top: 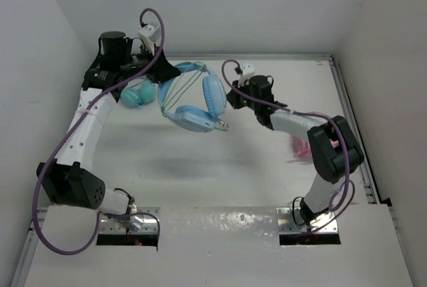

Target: Wrap the headphones

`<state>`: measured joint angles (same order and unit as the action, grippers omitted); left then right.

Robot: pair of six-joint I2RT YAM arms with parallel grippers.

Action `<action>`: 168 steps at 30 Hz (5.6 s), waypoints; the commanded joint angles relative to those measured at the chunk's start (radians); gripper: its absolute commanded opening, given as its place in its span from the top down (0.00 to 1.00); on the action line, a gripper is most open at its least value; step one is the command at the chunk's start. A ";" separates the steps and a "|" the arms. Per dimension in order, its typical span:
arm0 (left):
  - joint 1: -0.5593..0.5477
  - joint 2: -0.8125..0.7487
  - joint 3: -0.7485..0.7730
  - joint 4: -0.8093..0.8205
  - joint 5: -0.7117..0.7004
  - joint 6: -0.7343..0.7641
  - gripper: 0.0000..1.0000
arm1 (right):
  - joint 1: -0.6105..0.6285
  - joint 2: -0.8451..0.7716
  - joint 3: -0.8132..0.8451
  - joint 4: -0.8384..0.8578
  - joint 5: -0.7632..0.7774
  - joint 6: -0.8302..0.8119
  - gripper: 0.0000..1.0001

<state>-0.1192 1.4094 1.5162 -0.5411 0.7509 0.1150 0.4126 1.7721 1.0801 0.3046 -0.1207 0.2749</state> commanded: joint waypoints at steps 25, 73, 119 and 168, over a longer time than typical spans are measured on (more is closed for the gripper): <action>0.052 0.069 0.021 0.166 -0.254 -0.117 1.00 | 0.324 -0.396 -0.688 0.889 0.536 0.203 1.00; -0.316 -0.030 0.045 -0.155 -0.506 0.310 1.00 | -0.285 -0.063 0.227 0.200 0.239 -0.023 1.00; -0.103 0.269 0.193 0.124 -0.343 -0.365 1.00 | 0.531 -0.065 -0.741 1.176 0.419 0.240 1.00; -0.097 0.013 -0.545 0.271 -0.676 0.247 1.00 | 0.465 0.205 0.360 -0.116 0.110 -0.594 1.00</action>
<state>-0.2390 1.5314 1.0214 -0.1246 -0.0223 0.2665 0.9230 1.9274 1.3323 0.0841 0.0067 -0.2230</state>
